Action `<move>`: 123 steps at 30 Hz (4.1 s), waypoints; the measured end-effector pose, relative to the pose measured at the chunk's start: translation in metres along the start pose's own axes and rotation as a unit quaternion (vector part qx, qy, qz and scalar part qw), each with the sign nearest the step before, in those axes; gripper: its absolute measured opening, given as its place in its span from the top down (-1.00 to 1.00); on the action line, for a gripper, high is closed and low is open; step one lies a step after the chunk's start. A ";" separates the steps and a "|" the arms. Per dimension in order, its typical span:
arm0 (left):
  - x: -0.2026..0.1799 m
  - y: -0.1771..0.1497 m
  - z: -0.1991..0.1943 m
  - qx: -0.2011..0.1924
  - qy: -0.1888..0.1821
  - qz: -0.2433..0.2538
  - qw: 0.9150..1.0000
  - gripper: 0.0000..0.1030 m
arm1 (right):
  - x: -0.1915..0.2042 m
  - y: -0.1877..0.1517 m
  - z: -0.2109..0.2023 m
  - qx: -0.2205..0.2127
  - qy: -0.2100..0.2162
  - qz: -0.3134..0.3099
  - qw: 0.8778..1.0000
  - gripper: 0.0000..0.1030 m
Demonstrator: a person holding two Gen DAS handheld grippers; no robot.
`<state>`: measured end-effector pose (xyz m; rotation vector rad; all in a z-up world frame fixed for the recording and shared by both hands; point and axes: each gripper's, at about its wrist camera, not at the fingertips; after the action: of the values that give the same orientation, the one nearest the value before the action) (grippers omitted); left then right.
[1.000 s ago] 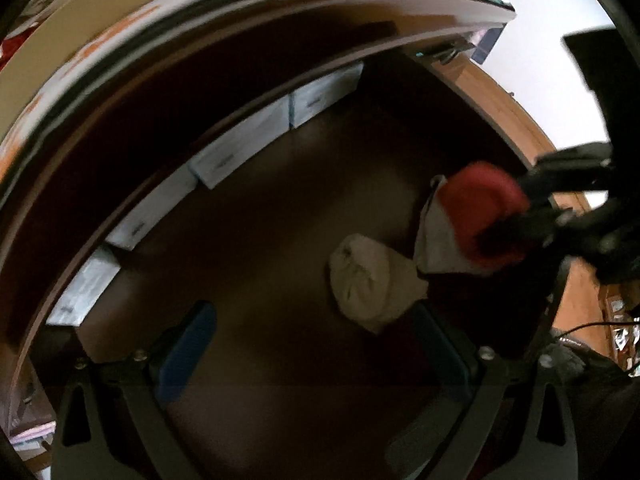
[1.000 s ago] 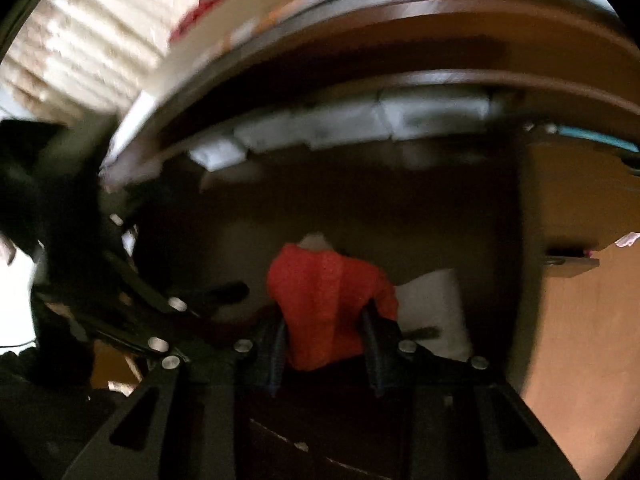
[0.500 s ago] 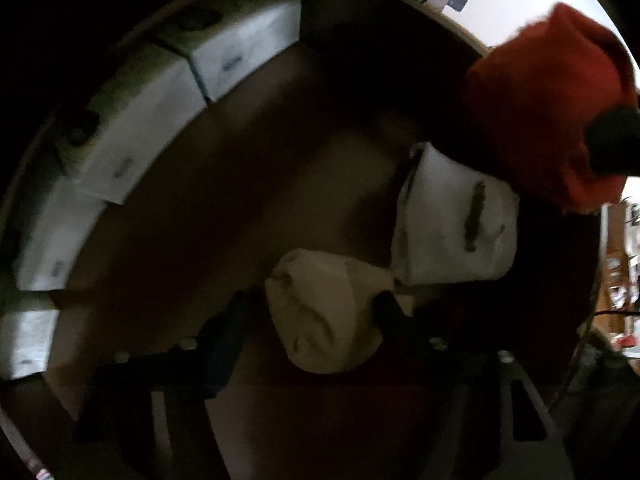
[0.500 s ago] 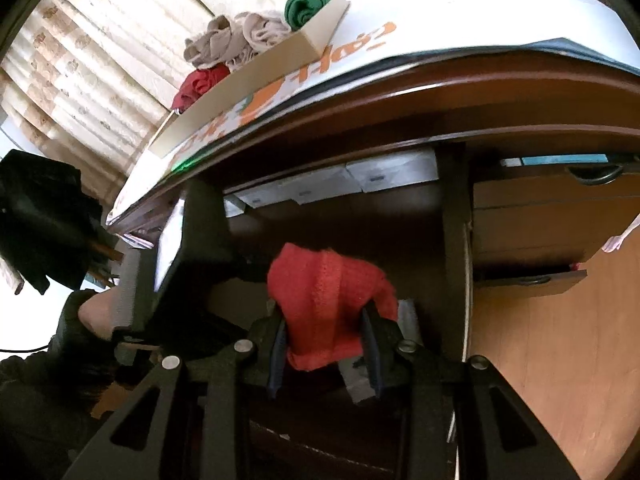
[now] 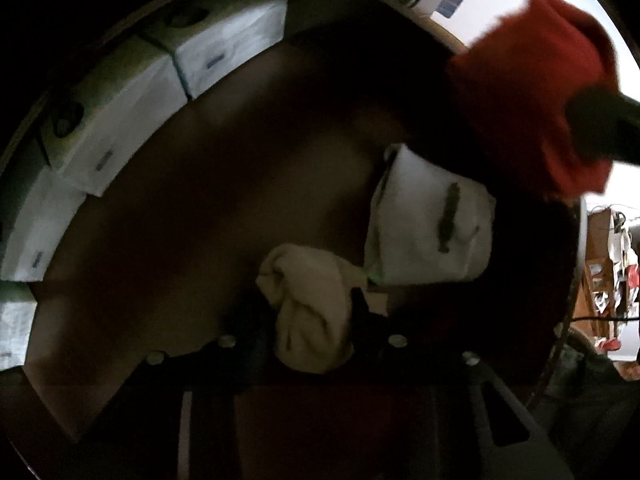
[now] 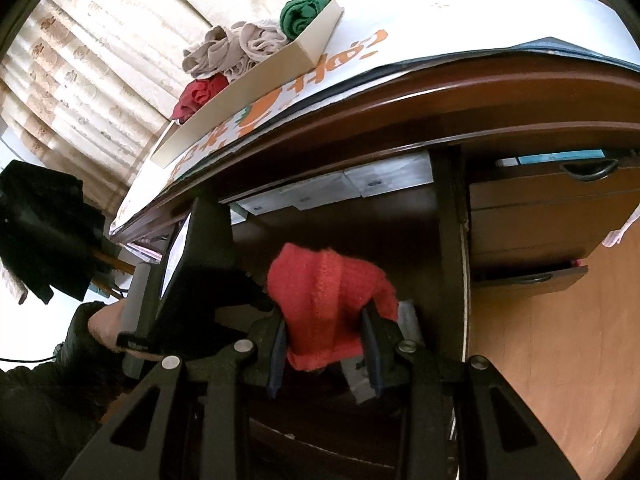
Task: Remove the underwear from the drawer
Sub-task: 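Grasp the beige sock with the left gripper while the right holds the red sock, then lift both socks out of the drawer and carry them over the white tray, then lower both socks into the tray beside the red underwear and open both grippers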
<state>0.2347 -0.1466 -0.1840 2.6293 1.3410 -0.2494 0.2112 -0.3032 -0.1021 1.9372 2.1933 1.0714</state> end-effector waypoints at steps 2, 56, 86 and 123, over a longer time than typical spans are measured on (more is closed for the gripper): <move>0.002 -0.005 -0.011 -0.014 -0.019 -0.006 1.000 0.38 | 0.000 0.000 -0.002 -0.003 -0.003 0.002 1.000 0.32; 0.117 -0.100 -0.213 -0.300 0.016 -0.182 0.937 0.38 | 0.169 0.109 0.041 -0.050 0.133 -0.115 0.983 0.32; 0.104 -0.136 -0.200 -0.305 0.098 -0.235 0.918 0.38 | 0.186 0.065 0.042 -0.055 0.166 -0.068 0.982 0.31; 0.200 0.019 -0.242 -0.361 0.113 -0.264 0.887 0.38 | 0.148 0.233 0.113 -0.085 0.049 -0.066 0.993 0.31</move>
<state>0.3824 0.0550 0.0065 1.6850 1.7652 0.4305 0.4291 -0.1216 -0.0111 1.6800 2.1616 1.3094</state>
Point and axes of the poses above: each gripper's, at about its wrist camera, not at the fingertips, and z roughly the way its jaws point, x to its left, y to its top, and after that the axes turned 14 degrees about -z, right-handed
